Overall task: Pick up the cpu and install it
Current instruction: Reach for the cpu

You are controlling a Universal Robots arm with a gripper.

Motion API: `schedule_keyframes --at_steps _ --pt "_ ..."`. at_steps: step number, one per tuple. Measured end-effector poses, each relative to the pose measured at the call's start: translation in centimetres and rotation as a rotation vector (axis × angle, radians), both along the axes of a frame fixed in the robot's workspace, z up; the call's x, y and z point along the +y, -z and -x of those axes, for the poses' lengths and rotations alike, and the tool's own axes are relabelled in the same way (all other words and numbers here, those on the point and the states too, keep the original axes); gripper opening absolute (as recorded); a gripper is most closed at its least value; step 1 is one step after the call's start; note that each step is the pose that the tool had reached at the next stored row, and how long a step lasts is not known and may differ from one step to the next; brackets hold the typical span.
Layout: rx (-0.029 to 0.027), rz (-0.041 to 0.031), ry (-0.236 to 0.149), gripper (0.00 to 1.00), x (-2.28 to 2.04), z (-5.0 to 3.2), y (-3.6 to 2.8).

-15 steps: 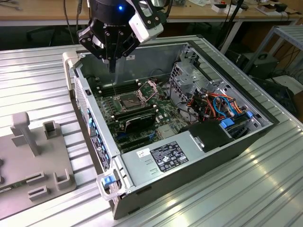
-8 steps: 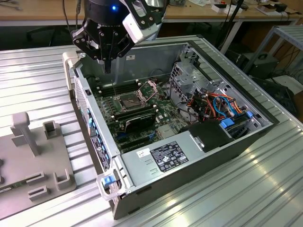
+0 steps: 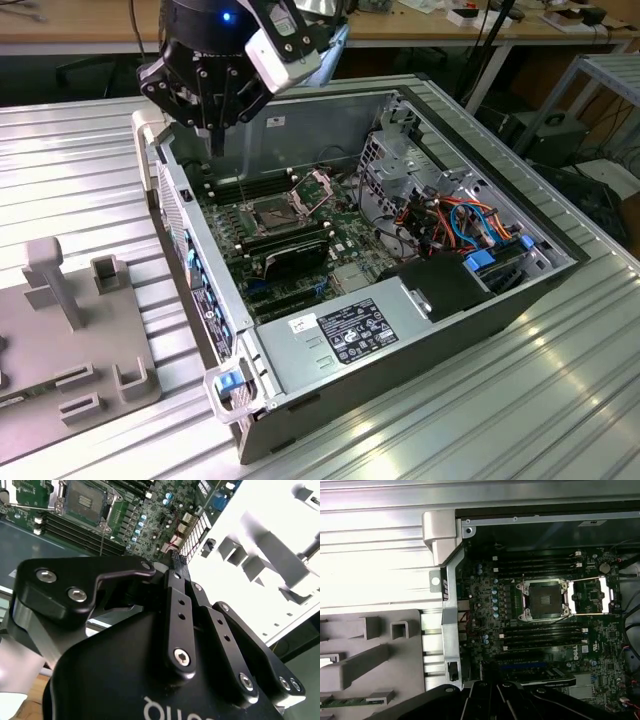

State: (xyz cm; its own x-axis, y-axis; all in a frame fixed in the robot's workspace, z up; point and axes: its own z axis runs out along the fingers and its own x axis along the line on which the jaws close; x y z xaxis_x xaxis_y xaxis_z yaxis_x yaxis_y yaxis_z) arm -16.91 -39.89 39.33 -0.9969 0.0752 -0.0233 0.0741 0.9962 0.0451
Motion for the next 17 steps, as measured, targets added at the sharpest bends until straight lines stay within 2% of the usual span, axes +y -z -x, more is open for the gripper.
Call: schedule_keyframes --at_steps 17 --pt "0.0000 0.0000 0.000 0.11 0.00 2.54 0.00"
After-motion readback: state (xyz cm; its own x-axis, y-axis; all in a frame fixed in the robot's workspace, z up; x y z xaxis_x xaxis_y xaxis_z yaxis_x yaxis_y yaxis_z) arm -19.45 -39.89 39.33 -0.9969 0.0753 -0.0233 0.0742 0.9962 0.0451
